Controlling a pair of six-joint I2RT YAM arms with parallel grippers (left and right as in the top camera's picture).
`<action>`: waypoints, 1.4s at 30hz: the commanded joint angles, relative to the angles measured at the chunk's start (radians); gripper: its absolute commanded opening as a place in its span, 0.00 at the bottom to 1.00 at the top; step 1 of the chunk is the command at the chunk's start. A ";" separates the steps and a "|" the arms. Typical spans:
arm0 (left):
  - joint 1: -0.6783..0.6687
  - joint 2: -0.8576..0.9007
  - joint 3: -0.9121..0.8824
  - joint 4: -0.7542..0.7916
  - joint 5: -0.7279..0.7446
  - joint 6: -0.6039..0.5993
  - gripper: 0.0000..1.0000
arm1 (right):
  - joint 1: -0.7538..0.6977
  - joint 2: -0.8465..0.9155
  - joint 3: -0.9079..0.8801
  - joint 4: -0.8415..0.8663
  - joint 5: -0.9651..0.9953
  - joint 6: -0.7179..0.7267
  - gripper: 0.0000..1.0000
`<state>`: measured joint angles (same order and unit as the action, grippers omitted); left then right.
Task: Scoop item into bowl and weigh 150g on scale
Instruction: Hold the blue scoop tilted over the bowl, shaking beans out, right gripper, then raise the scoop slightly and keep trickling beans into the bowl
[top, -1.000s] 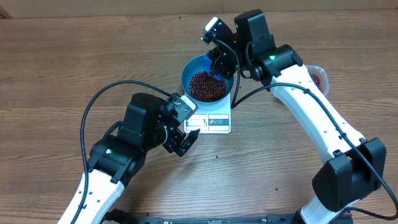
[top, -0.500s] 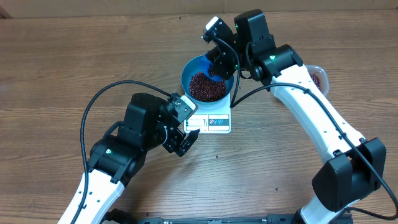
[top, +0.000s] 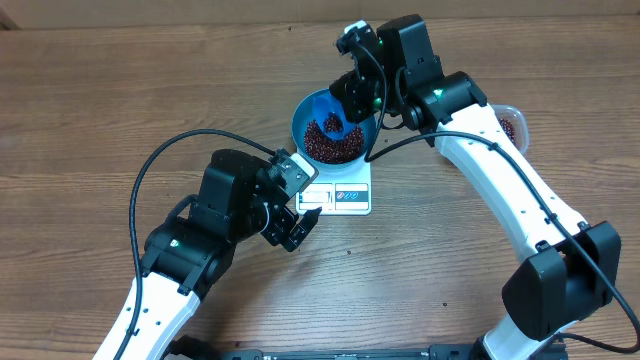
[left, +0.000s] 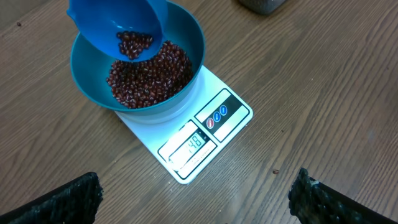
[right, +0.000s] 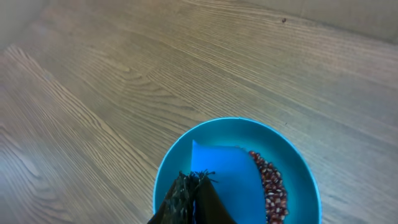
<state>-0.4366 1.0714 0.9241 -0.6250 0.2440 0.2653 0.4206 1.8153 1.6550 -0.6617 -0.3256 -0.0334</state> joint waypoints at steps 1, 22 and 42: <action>0.004 -0.011 -0.005 0.000 0.015 0.008 1.00 | -0.001 -0.006 0.033 0.026 -0.009 0.116 0.04; 0.004 -0.011 -0.005 0.000 0.015 0.008 1.00 | -0.062 -0.006 0.033 0.035 -0.058 0.022 0.04; 0.004 -0.011 -0.005 0.000 0.015 0.008 1.00 | -0.062 -0.006 0.033 0.001 -0.064 -0.251 0.04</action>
<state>-0.4366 1.0714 0.9241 -0.6250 0.2440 0.2653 0.3561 1.8153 1.6550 -0.6575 -0.3706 -0.2371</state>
